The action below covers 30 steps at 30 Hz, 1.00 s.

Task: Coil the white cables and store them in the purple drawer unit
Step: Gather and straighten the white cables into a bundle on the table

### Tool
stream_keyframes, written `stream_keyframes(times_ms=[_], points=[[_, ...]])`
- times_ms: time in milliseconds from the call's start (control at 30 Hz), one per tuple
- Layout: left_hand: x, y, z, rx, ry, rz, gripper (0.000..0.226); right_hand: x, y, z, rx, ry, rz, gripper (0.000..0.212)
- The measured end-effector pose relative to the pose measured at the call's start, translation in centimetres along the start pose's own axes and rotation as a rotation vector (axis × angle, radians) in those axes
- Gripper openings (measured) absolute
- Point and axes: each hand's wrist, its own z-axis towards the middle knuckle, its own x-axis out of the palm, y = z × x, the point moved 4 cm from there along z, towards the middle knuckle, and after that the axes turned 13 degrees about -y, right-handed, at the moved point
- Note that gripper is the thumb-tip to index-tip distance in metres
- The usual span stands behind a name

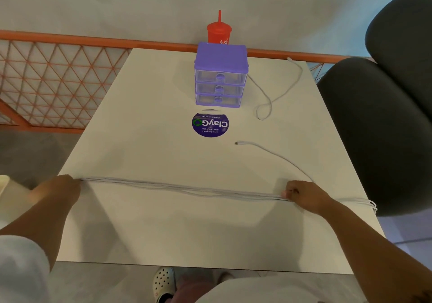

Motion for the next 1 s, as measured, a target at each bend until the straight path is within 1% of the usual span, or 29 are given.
stream_keyframes(times_ms=[67, 100, 167, 267, 300, 400, 533, 600, 700, 767, 833, 867, 933, 1000], points=[[3.6, 1.1, 2.3, 0.015, 0.011, -0.027, 0.044, -0.1, -0.2, 0.1, -0.015, 0.032, -0.047, 0.029], [2.3, 0.8, 1.4, 0.008, 0.022, -0.018, 0.044, -0.1, -0.2, 0.2, -0.018, 0.04, -0.088, 0.031], [-0.6, -0.3, -1.0, -0.018, -0.044, -0.119, 0.044, -0.2, -0.4, 0.3, 0.005, 0.028, -0.188, 0.037], [-0.8, -0.7, -1.1, -0.013, -0.04, -0.181, 0.044, -1.0, -1.6, 0.0, 0.063, -0.072, -0.377, 0.051], [-0.6, -0.7, -1.1, -0.006, -0.05, -0.171, 0.043, -1.2, -2.2, -0.3, 0.08, -0.11, -0.388, 0.054], [-0.6, -0.8, -1.4, -0.006, -0.058, -0.178, 0.041, -1.0, -4.0, -1.2, 0.107, -0.159, -0.267, 0.049], [-0.8, -0.7, -1.3, 0.055, -0.057, -0.118, 0.04, -1.3, -4.7, -1.0, 0.099, -0.098, -0.062, 0.035], [-0.3, -0.5, -1.0, 0.079, -0.048, -0.093, 0.039, -2.1, -5.1, -0.7, 0.125, -0.066, -0.013, 0.032], [-1.0, -0.7, -1.4, 0.072, -0.033, -0.094, 0.038, -4.1, -5.7, -0.9, 0.151, -0.113, -0.138, 0.034], [-1.8, -1.2, -2.1, 0.075, -0.055, -0.122, 0.038, -5.5, -5.7, -1.3, 0.148, -0.219, -0.229, 0.037], [-2.0, -1.3, -2.3, 0.084, -0.063, -0.132, 0.035, -6.0, -6.3, -1.5, 0.162, -0.31, -0.265, 0.037], [-1.7, -1.2, -2.2, 0.079, -0.063, -0.153, 0.034, -5.7, -6.9, -1.6, 0.187, -0.311, -0.282, 0.037], [-1.0, -0.9, -1.8, 0.047, -0.075, -0.21, 0.034, -4.4, -8.5, -1.8, 0.272, -0.254, -0.304, 0.037], [-2.1, -1.2, -2.6, -0.008, -0.075, -0.26, 0.036, -3.1, -9.8, -2.1, 0.32, -0.239, -0.255, 0.034]])
